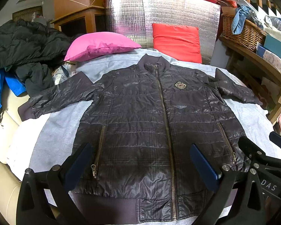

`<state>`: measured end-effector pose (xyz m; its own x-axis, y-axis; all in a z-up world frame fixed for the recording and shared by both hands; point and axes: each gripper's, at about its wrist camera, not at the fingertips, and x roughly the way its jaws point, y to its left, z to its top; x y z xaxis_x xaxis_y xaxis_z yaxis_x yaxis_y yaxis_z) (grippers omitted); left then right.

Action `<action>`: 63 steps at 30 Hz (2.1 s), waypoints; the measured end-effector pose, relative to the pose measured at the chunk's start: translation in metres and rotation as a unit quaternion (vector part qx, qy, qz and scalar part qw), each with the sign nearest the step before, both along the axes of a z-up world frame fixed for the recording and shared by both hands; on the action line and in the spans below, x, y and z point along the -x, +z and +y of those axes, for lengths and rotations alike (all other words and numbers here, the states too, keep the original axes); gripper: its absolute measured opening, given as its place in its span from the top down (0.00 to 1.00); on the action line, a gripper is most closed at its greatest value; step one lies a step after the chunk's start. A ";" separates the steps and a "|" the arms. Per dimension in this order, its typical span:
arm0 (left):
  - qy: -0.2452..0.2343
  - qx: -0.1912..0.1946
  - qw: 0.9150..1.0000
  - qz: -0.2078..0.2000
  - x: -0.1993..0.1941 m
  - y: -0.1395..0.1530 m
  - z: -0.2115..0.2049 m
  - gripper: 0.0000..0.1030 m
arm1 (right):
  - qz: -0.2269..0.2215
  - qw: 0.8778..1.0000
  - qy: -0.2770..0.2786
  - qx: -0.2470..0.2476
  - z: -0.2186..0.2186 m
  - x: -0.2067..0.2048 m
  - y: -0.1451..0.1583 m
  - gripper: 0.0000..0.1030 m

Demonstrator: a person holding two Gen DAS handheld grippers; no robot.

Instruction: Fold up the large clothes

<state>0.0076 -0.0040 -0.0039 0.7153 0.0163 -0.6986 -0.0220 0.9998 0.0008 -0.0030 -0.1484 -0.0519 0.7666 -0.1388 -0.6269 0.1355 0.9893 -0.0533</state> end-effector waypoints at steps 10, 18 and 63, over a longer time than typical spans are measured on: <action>0.004 0.000 1.000 -0.001 0.000 0.000 0.002 0.00 | -0.002 1.000 -0.003 0.001 -0.001 0.000 0.002 0.00; 0.004 0.000 1.000 0.000 0.000 0.000 0.002 0.00 | -0.001 1.000 -0.001 -0.002 -0.002 0.000 0.002 0.00; -0.005 0.051 0.998 0.039 -0.050 -0.042 0.036 0.00 | -0.036 0.922 -0.044 -0.383 -0.205 -0.056 -0.026 0.00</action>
<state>0.0578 0.0315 -0.0454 0.6577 -0.0649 -0.7505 -0.0165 0.9948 -0.1005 0.0531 -0.3530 -0.0777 0.8165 0.2598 -0.5155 0.1937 0.7179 0.6686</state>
